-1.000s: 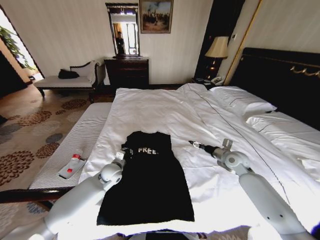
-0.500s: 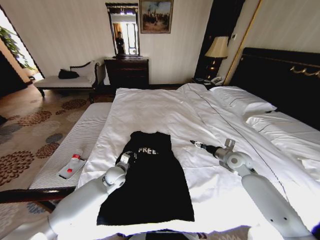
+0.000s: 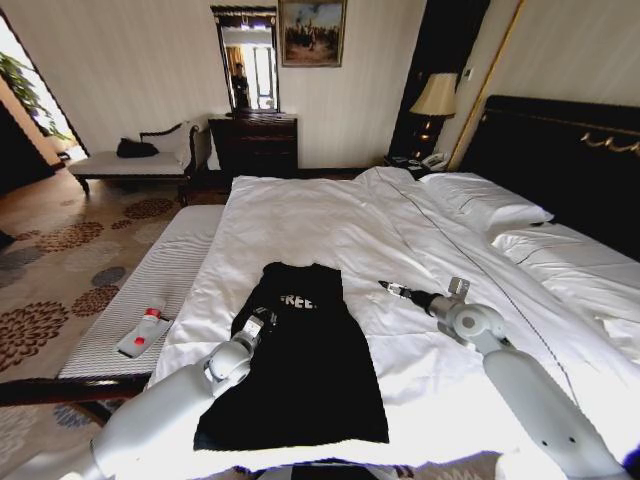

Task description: Fold the clothes on the bed.

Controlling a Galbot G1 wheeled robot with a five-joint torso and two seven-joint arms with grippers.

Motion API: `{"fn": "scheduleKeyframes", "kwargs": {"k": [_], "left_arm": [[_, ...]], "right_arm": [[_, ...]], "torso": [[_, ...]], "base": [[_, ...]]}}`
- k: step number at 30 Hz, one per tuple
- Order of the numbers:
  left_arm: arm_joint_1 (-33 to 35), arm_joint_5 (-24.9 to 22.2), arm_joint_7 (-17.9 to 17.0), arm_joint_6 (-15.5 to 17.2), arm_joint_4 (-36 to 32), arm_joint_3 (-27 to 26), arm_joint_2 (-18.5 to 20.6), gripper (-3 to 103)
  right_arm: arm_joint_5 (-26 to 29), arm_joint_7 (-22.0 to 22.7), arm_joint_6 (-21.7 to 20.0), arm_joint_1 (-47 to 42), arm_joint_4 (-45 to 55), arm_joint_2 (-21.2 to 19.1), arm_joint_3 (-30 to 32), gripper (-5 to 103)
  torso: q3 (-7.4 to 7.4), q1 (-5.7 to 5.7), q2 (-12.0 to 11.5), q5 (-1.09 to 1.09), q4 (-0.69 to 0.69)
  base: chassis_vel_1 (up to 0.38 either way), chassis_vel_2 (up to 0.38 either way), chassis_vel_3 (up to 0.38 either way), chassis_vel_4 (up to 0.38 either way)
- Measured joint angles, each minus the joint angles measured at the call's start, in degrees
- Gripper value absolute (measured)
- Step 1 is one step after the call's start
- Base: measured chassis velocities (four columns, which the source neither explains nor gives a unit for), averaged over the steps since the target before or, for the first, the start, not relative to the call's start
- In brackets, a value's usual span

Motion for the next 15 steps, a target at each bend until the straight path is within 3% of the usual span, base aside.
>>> {"fn": "scheduleKeyframes", "kwargs": {"k": [3, 4, 6, 9, 10, 13, 15], "left_arm": [[1.8, 1.0, 4.0, -4.9, -2.1, -3.0, 1.4, 41], [1.8, 1.0, 4.0, -4.9, -2.1, -3.0, 1.4, 41], [3.6, 0.2, 4.5, -6.5, -3.3, -6.7, 2.0, 52], [5.0, -1.1, 2.5, -6.3, -1.0, -12.2, 1.4, 63], [5.0, -1.1, 2.5, -6.3, -1.0, -12.2, 1.4, 63], [4.4, -2.7, 0.2, -5.3, 4.1, -15.3, -0.6, 80], [2.6, -3.6, -0.7, -4.8, 8.2, -15.7, -2.7, 84]], "right_arm": [[-0.1, 0.0, 0.0, -0.4, 0.1, 0.0, 0.2, 100], [-0.1, 0.0, 0.0, -0.4, 0.1, 0.0, 0.2, 100], [-0.1, 0.0, 0.0, -0.6, 0.2, 0.0, 0.4, 100], [-0.2, -0.1, 0.0, -1.1, 0.4, -0.1, 0.8, 100], [-0.2, -0.1, 0.0, -1.1, 0.4, -0.1, 0.8, 100], [-0.4, -0.2, 0.0, -1.7, 0.7, -0.2, 1.0, 100], [-0.5, -0.2, 0.0, -2.1, 1.0, -0.2, 1.2, 100]], "torso": [[0.00, 0.00, 0.0, 0.00, 0.00], [0.00, 0.00, 0.0, 0.00, 0.00], [-0.01, 0.00, 0.0, 0.01, 0.01], [-0.01, -0.01, 0.0, 0.01, 0.02], [-0.01, -0.01, 0.0, 0.01, 0.02], [-0.01, 0.00, 0.0, -0.01, 0.02], [-0.01, 0.00, 0.0, -0.01, 0.02]], "base": [[0.000, 0.000, 0.000, 0.000], [0.000, 0.000, 0.000, 0.000], [0.000, 0.000, 0.000, 0.000], [0.000, 0.000, 0.000, 0.000], [0.000, 0.000, 0.000, 0.000], [0.000, 0.000, 0.000, 0.000], [0.000, 0.000, 0.000, 0.000]]}}
